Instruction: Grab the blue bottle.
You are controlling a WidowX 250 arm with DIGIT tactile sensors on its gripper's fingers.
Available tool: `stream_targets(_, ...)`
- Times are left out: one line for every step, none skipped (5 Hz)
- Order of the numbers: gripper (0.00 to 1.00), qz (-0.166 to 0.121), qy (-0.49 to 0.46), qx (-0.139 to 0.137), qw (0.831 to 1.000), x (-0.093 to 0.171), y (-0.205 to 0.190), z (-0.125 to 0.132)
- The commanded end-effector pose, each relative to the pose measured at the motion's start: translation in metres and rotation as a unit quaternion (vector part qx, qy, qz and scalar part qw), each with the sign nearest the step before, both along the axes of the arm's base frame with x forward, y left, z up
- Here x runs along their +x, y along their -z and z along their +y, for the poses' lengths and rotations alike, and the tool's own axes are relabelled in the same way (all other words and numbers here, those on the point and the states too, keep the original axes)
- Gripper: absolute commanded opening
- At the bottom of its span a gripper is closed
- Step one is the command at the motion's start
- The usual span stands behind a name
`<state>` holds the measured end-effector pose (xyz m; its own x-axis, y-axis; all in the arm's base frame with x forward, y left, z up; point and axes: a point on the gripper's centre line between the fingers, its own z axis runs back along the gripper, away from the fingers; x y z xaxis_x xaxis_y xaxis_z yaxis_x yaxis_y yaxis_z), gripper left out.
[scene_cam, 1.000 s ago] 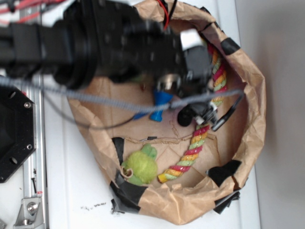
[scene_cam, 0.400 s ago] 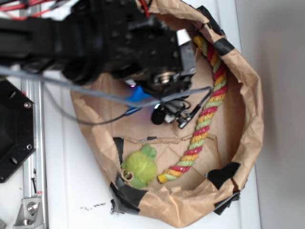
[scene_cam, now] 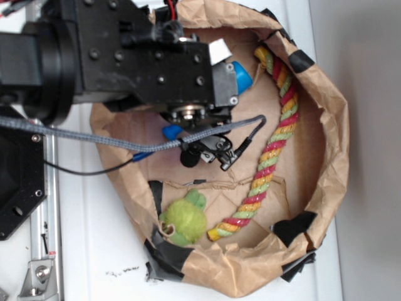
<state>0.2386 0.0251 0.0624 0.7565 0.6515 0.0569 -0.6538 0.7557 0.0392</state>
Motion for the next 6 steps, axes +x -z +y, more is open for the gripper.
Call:
stream_targets(1.0, -0.05, 0.168, -0.003, 0.985, 0.034, 0.0, 0.038)
stream_targets(1.0, 0.005, 0.2, 0.012, 0.98, 0.039, 0.013, 0.062)
stream_targets(1.0, 0.006, 0.235, 0.002, 0.972, 0.044, 0.03, 0.073)
stream_targets(0.0, -0.013, 0.259, -0.012, 0.966, 0.056, 0.025, 0.052)
stream_targets(0.0, -0.049, 0.294, 0.01, 0.954, 0.066, -0.013, 0.021)
stream_targets(0.0, -0.096, 0.354, 0.094, 0.926, 0.071, -0.06, -0.011)
